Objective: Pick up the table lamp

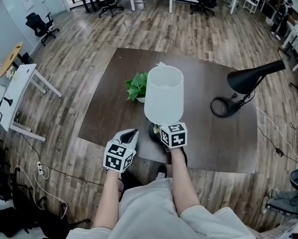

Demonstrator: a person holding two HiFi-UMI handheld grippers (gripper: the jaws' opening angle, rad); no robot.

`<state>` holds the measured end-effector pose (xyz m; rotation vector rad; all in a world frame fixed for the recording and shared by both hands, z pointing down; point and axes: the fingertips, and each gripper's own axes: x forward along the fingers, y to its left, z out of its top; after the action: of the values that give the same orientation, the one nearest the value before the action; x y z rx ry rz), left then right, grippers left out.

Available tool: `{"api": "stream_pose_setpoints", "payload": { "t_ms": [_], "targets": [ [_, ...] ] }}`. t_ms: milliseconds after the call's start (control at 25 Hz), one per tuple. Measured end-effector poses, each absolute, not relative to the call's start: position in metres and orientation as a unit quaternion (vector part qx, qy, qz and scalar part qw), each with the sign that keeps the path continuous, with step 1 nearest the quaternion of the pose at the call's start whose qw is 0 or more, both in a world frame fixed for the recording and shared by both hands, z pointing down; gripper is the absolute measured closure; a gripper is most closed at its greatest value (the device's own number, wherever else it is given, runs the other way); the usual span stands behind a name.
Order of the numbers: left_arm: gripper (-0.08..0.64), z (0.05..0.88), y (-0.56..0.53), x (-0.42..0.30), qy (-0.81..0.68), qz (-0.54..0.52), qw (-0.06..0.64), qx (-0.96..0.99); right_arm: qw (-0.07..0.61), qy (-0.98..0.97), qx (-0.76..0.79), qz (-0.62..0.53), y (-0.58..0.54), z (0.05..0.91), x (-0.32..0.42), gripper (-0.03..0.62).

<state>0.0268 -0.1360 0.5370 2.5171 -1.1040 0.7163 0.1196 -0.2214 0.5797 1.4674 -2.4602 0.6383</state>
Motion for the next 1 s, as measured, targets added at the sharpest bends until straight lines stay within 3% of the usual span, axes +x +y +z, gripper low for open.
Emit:
{"api": "stream_pose_setpoints", "payload": {
  "t_ms": [520, 1000],
  "targets": [
    [0.56, 0.508, -0.153, -0.005, -0.435, 0.217, 0.146, 0.862, 0.133, -0.852, 0.458, 0.216, -0.23, 0.57, 0.083, 0.459],
    [0.56, 0.513, -0.155, 0.002, -0.438, 0.215, 0.146, 0.861, 0.139, -0.844, 0.478, 0.2, -0.232, 0.557, 0.099, 0.457]
  ]
}}
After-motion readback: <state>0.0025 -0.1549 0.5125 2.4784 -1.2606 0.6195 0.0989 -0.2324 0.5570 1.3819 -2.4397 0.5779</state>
